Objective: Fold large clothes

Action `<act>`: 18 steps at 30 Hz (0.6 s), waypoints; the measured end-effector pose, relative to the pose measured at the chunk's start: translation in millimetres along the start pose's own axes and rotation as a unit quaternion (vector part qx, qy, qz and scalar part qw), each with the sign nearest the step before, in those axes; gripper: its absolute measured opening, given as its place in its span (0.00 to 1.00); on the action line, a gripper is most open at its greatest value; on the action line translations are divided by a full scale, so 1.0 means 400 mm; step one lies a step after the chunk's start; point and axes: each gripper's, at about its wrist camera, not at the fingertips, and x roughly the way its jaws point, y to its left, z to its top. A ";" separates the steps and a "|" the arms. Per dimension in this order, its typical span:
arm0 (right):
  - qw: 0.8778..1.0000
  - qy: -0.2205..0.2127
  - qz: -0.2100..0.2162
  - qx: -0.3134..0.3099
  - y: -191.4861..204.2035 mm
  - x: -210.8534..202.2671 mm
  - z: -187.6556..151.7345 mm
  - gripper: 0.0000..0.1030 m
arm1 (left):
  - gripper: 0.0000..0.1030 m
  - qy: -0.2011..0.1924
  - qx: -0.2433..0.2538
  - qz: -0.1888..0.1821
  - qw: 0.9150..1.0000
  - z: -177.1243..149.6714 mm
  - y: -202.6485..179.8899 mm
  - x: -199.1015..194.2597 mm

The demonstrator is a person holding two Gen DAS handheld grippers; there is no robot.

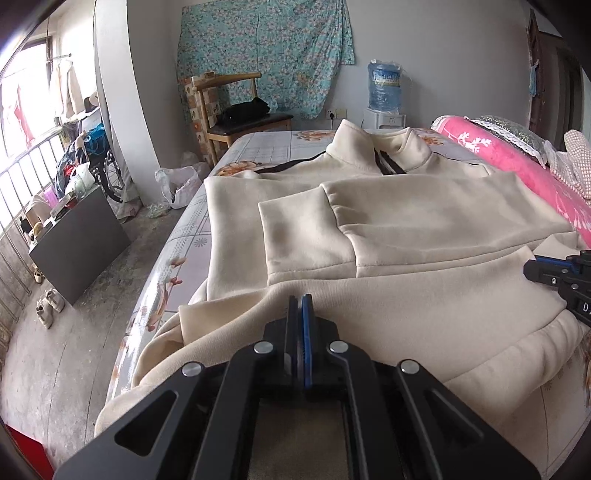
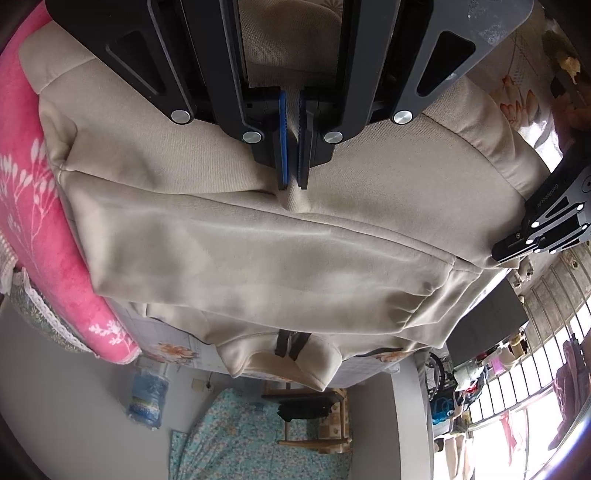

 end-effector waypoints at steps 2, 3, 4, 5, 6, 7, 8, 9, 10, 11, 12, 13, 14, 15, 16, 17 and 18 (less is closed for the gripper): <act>1.000 0.003 0.000 0.001 -0.001 0.009 -0.002 0.03 | 0.02 0.015 -0.001 -0.003 1.000 0.001 0.001 0.016; 1.000 0.004 -0.001 0.000 0.000 0.011 -0.003 0.03 | 0.03 0.020 -0.001 -0.005 1.000 0.002 0.002 0.021; 1.000 0.004 -0.002 0.000 0.001 0.012 -0.003 0.03 | 0.04 0.020 0.000 -0.006 1.000 0.004 0.003 0.019; 1.000 0.005 -0.003 0.001 0.002 0.013 -0.004 0.03 | 0.05 0.018 0.001 -0.005 1.000 0.006 0.002 0.014; 1.000 0.006 -0.003 0.001 0.002 0.014 -0.004 0.03 | 0.05 0.015 0.004 0.002 1.000 0.008 0.004 0.006; 1.000 0.008 -0.003 0.000 0.002 0.013 -0.004 0.03 | 0.05 0.010 0.004 0.007 1.000 0.011 0.008 -0.006; 1.000 0.009 -0.003 0.000 0.002 0.013 -0.004 0.03 | 0.05 0.003 -0.001 0.006 1.000 0.014 0.014 -0.022; 1.000 0.010 -0.002 0.000 0.001 0.014 -0.003 0.03 | 0.05 -0.003 -0.008 0.001 1.000 0.016 0.020 -0.039; 1.000 0.011 -0.002 0.000 0.000 0.016 -0.003 0.03 | 0.05 -0.009 -0.017 -0.010 1.000 0.019 0.025 -0.059; 1.000 0.012 -0.001 0.001 -0.001 0.016 -0.002 0.03 | 0.05 -0.018 -0.027 -0.033 0.999 0.022 0.028 -0.081; 1.000 0.012 0.000 0.003 -0.002 0.016 -0.002 0.03 | 0.05 -0.025 -0.035 -0.060 0.997 0.025 0.027 -0.100; 1.000 0.013 0.001 0.004 -0.002 0.017 -0.002 0.03 | 0.05 -0.028 -0.037 -0.088 0.995 0.028 0.017 -0.115; 1.000 0.014 0.003 0.006 -0.003 0.017 -0.002 0.03 | 0.05 -0.024 -0.033 -0.123 0.992 0.032 0.000 -0.121; 1.000 0.015 0.004 0.008 -0.004 0.017 -0.002 0.03 | 0.05 -0.014 -0.029 -0.151 0.988 0.034 -0.020 -0.119; 1.000 0.016 0.006 0.010 -0.006 0.017 -0.001 0.03 | 0.05 0.004 -0.024 -0.174 0.984 0.036 -0.045 -0.108; 1.000 0.018 0.010 0.015 -0.009 0.017 0.000 0.03 | 0.05 0.025 -0.019 -0.196 0.980 0.036 -0.070 -0.089; 1.000 0.020 0.014 0.020 -0.012 0.018 0.001 0.03 | 0.05 0.040 -0.014 -0.210 0.977 0.034 -0.096 -0.069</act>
